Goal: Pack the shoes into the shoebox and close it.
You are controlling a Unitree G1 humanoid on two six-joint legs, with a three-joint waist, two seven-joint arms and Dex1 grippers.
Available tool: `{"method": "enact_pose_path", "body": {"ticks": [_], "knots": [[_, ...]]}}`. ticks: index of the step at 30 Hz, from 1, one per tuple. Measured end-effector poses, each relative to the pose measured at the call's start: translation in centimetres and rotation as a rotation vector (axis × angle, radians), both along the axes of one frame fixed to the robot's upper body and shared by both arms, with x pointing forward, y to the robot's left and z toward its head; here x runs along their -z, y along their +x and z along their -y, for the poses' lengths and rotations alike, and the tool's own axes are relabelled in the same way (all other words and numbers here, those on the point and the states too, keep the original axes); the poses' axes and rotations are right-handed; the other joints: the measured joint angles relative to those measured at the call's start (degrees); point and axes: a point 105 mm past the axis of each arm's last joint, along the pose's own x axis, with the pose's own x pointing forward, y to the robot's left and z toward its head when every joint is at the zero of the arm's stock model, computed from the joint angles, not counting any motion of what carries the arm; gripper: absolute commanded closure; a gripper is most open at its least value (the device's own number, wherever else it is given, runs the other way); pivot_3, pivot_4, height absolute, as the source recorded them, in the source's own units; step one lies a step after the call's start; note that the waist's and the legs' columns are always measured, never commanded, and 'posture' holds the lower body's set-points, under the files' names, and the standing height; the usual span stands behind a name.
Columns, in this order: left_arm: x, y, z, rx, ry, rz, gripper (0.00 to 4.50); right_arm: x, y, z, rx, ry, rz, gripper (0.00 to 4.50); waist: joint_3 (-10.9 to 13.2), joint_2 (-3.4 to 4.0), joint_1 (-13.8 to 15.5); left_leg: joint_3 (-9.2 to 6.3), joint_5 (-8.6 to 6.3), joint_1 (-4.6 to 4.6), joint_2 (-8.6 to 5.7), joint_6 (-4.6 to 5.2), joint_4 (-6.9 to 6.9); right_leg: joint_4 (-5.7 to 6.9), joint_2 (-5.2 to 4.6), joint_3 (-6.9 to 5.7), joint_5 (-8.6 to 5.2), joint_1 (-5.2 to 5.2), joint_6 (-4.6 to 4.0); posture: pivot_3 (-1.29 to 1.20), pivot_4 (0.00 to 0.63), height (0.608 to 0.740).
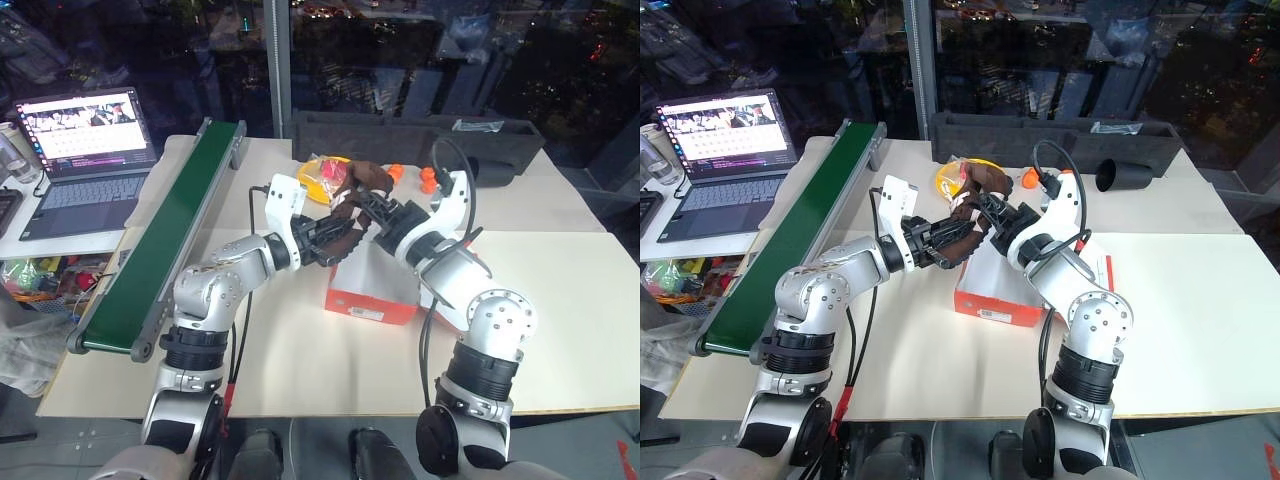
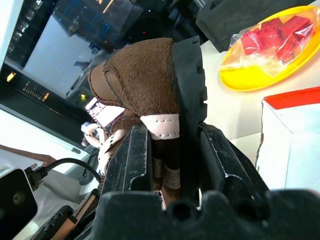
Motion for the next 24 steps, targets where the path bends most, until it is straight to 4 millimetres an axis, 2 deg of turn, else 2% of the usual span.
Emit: {"method": "enact_pose_path", "body": {"ticks": [1, 5, 9, 15, 16, 19, 22, 24], "knots": [[-0.1, 0.0, 0.1, 0.001, -0.005, 0.003, 3.36, 0.0, 0.0, 0.0, 0.002, 0.004, 0.002, 3.68, 0.0, 0.00, 0.0, 0.00, 0.00, 0.00, 0.00, 0.00, 0.00, -0.01, 0.00, 0.00, 0.00, 0.00, 0.00, 0.00, 0.150, 0.740], [-0.4, 0.1, -0.2, -0.006, -0.009, 0.031, 1.98, -0.2, 0.1, 0.2, 0.017, 0.022, 0.003, 3.68, 0.0, 0.01, 0.0, 0.00, 0.00, 0.00, 0.01, 0.00, -0.02, 0.00, 0.01, 0.00, 0.00, -0.01, -0.01, 0.00, 0.150, 0.740], [0.2, -0.1, -0.7, -0.005, 0.038, 0.064, 1.98, 0.0, 0.9, 1.8, 0.112, 0.016, -0.023, 3.68, 0.0, 0.02, 0.0, 0.01, 0.00, 0.00, -0.01, 0.00, -0.02, -0.02, -0.01, 0.01, 0.00, 0.00, -0.01, 0.00, 0.150, 0.740], [2.8, -0.8, -2.9, 0.033, 0.160, 0.064, 1.98, 0.3, 3.2, 6.6, 0.269, -0.092, -0.120, 3.68, 0.1, 0.12, 0.0, 0.03, 0.00, 0.01, 0.00, 0.00, -0.07, -0.02, -0.01, 0.01, -0.04, -0.02, -0.07, 0.00, 0.150, 0.740], [3.0, -0.9, -3.0, 0.040, 0.170, 0.062, 1.98, 0.7, 3.4, 6.9, 0.274, -0.117, -0.147, 3.68, 0.1, 0.13, 0.0, 0.03, 0.00, 0.02, 0.01, 0.00, -0.09, -0.02, -0.01, 0.01, -0.04, -0.02, -0.08, 0.00, 0.150, 0.740], [3.9, -1.3, -2.8, 0.075, 0.203, 0.054, 1.98, 3.1, 3.8, 7.8, 0.253, -0.201, -0.289, 3.68, 0.1, 0.13, 0.0, 0.03, 0.01, 0.02, 0.00, 0.01, -0.20, -0.08, 0.00, 0.01, -0.06, -0.03, -0.10, 0.00, 0.150, 0.740], [4.6, -2.1, -2.0, 0.110, 0.211, 0.051, 1.98, 6.4, 3.8, 8.6, 0.213, -0.315, -0.458, 3.68, 0.1, 0.20, 0.0, 0.03, 0.01, 0.01, 0.00, 0.01, -0.27, -0.15, -0.01, 0.01, -0.06, -0.04, -0.11, 0.00, 0.150, 0.740], [4.7, -2.2, -1.8, 0.116, 0.212, 0.057, 1.98, 7.5, 3.8, 9.1, 0.216, -0.363, -0.504, 3.68, 0.1, 0.21, 0.0, 0.04, 0.02, 0.01, 0.00, 0.03, -0.27, -0.16, 0.00, 0.01, -0.06, -0.04, -0.11, 0.00, 0.150, 0.740]]}}
